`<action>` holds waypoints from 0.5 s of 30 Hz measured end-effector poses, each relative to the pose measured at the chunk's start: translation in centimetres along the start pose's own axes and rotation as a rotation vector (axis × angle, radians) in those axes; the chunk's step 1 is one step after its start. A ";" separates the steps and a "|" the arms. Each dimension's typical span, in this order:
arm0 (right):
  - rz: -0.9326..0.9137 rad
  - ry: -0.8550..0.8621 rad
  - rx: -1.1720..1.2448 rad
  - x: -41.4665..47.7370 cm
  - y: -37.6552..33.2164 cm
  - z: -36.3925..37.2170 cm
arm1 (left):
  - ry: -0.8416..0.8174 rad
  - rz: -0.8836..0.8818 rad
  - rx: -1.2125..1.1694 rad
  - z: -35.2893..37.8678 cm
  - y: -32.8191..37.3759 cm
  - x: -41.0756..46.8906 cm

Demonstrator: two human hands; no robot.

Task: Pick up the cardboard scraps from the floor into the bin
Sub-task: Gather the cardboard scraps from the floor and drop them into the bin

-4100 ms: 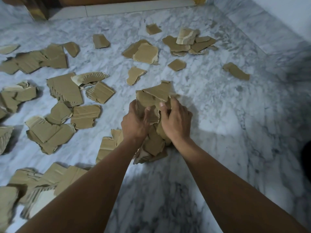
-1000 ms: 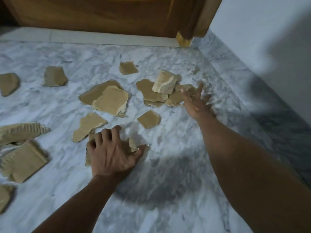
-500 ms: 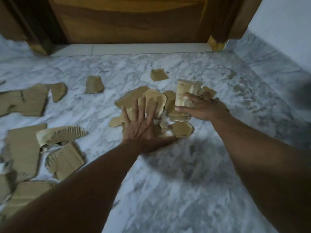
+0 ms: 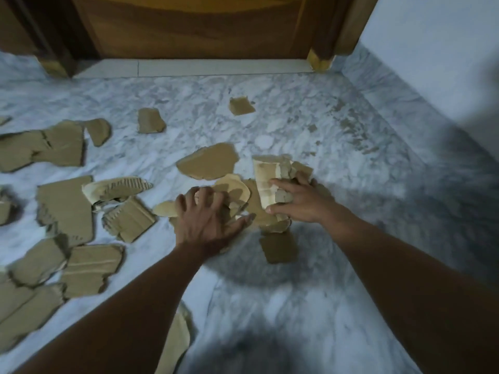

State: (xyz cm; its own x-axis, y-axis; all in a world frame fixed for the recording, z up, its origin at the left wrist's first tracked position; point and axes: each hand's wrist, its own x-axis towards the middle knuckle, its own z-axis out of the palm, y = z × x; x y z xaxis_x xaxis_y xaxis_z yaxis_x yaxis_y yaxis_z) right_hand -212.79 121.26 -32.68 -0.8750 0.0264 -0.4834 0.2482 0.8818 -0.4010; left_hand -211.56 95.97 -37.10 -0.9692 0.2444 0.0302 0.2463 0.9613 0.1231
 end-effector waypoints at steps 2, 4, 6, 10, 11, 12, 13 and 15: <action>-0.014 0.005 -0.004 -3.3 0.2 2.1 | -0.046 0.015 -0.027 -0.1 -0.4 -2.2; -0.004 0.003 -0.010 -6.5 0.2 3.9 | -0.119 0.053 -0.049 -0.7 -0.9 -3.8; 0.048 0.018 -0.020 -9.5 -0.2 5.5 | -0.170 0.115 -0.061 -1.2 -1.6 -5.0; 0.140 0.136 -0.091 -16.3 -2.7 9.3 | -0.175 0.173 -0.117 -1.4 -2.6 -8.0; 0.168 0.185 -0.113 -17.8 -3.4 10.8 | -0.161 0.164 -0.133 -1.4 -2.7 -8.8; 0.189 0.248 -0.134 -19.0 -4.1 12.1 | -0.161 0.151 -0.147 -1.6 -2.7 -9.3; 0.200 0.297 -0.138 -19.9 -4.5 13.5 | -0.164 0.140 -0.157 -1.7 -2.7 -9.5; 0.219 0.337 -0.119 -19.7 -4.6 14.7 | -0.161 0.134 -0.177 -2.1 -2.5 -9.2</action>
State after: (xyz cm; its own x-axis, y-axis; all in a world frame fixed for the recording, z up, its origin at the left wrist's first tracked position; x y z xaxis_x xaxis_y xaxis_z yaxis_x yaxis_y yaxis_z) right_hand -190.57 109.76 -32.74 -0.8989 0.3544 -0.2576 0.4109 0.8860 -0.2150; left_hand -203.22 91.02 -35.60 -0.9118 0.3988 -0.0981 0.3548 0.8852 0.3010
